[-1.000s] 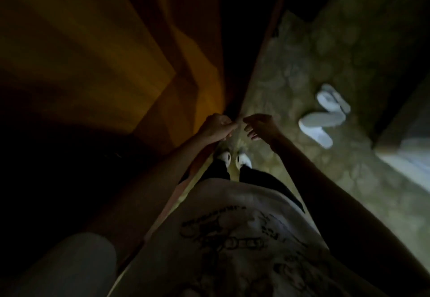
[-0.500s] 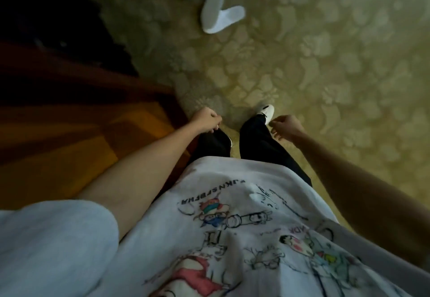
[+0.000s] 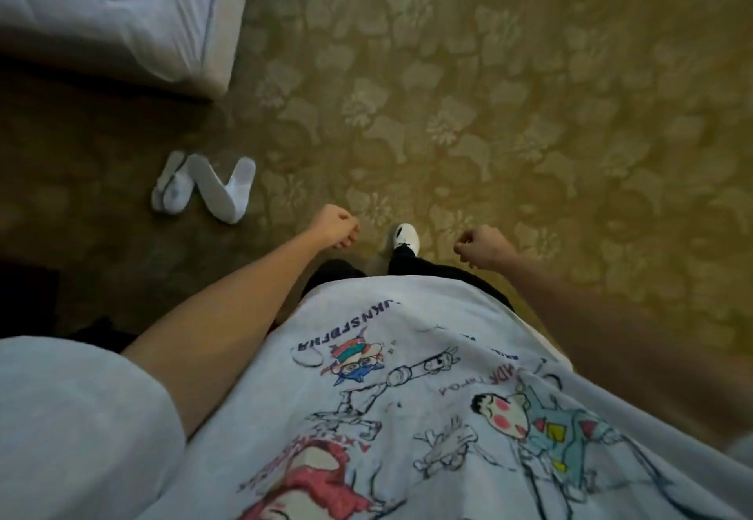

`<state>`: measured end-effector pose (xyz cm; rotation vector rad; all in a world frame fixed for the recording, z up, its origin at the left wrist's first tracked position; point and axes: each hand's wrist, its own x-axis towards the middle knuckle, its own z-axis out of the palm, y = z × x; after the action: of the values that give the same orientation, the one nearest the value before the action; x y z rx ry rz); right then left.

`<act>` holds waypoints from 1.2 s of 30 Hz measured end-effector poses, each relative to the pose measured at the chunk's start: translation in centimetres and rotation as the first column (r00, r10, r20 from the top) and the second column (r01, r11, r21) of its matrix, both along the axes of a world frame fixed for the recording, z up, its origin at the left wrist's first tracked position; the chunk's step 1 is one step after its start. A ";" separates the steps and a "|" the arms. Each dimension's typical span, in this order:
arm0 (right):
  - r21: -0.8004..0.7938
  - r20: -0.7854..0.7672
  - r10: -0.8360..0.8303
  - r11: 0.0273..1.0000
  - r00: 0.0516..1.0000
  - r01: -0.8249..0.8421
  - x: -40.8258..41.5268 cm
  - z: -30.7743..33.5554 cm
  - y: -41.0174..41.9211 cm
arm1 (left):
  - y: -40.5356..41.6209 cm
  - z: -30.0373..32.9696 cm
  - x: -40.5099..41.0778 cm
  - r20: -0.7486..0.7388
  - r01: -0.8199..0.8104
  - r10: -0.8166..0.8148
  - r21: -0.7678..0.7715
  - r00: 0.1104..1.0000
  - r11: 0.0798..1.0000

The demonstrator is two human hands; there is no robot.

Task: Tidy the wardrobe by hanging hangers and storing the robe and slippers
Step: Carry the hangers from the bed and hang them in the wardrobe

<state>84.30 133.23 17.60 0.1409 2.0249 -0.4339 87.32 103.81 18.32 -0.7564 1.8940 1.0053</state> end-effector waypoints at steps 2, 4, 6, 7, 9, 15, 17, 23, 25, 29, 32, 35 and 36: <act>-0.031 -0.017 0.026 0.999 1.000 -0.026 -3.2 0.4 -1.3 | -0.3 0.5 -3.2 -0.005 0.013 -0.013 -0.025 1.000 1.000; -0.084 -0.048 0.064 0.994 0.997 -0.068 -7.0 0.7 -3.5 | -1.0 1.0 -6.1 -0.015 0.017 -0.018 -0.049 1.000 0.999; -0.138 -0.082 0.104 0.984 0.991 -0.115 -11.3 1.2 -6.3 | -2.2 1.1 -8.7 -0.022 -0.017 0.016 -0.062 1.000 0.998; -0.161 -0.100 0.127 0.977 0.987 -0.142 -13.5 1.3 -7.9 | -2.9 1.0 -9.9 -0.025 -0.039 0.037 -0.067 0.999 0.997; -0.201 -0.117 0.178 0.959 0.977 -0.199 -18.0 1.7 -11.3 | -4.4 0.8 -12.0 -0.026 -0.089 0.087 -0.075 0.996 0.993; -0.217 -0.167 0.324 0.909 0.931 -0.355 -32.9 1.3 -19.5 | -9.7 -1.7 -20.0 0.037 -0.208 0.211 -0.076 0.977 0.975; -0.187 -0.169 0.353 0.905 0.920 -0.382 -38.4 1.3 -20.9 | -11.4 -2.4 -24.1 0.051 -0.255 0.259 -0.061 0.965 0.965; -0.094 -0.150 0.341 0.929 0.928 -0.357 -54.8 3.7 -22.2 | -15.4 -1.1 -41.0 0.000 -0.325 0.325 -0.021 0.946 0.946; -0.083 -0.167 0.308 0.942 0.936 -0.325 -59.8 4.4 -21.8 | -16.1 -0.4 -47.0 -0.042 -0.303 0.302 -0.006 0.952 0.953; -0.030 -0.178 0.214 0.975 0.960 -0.222 -68.9 4.6 -20.3 | -16.6 1.0 -58.9 -0.099 -0.205 0.207 0.033 0.973 0.978; 0.008 -0.170 0.151 0.988 0.974 -0.152 -75.2 4.1 -19.2 | -16.9 1.2 -67.8 -0.129 -0.137 0.146 0.079 0.981 0.987; 0.017 -0.175 0.128 0.992 0.976 -0.127 -82.0 3.1 -19.1 | -17.7 0.8 -76.8 -0.159 -0.103 0.117 0.092 0.980 0.990; 0.019 -0.181 0.115 0.993 0.977 -0.114 -84.6 2.8 -19.3 | -18.0 0.8 -79.9 -0.168 -0.098 0.112 0.088 0.979 0.991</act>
<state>-0.29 113.89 20.41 -0.0119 2.2018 -0.3769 7.43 85.76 19.09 -0.7495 1.9641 1.2399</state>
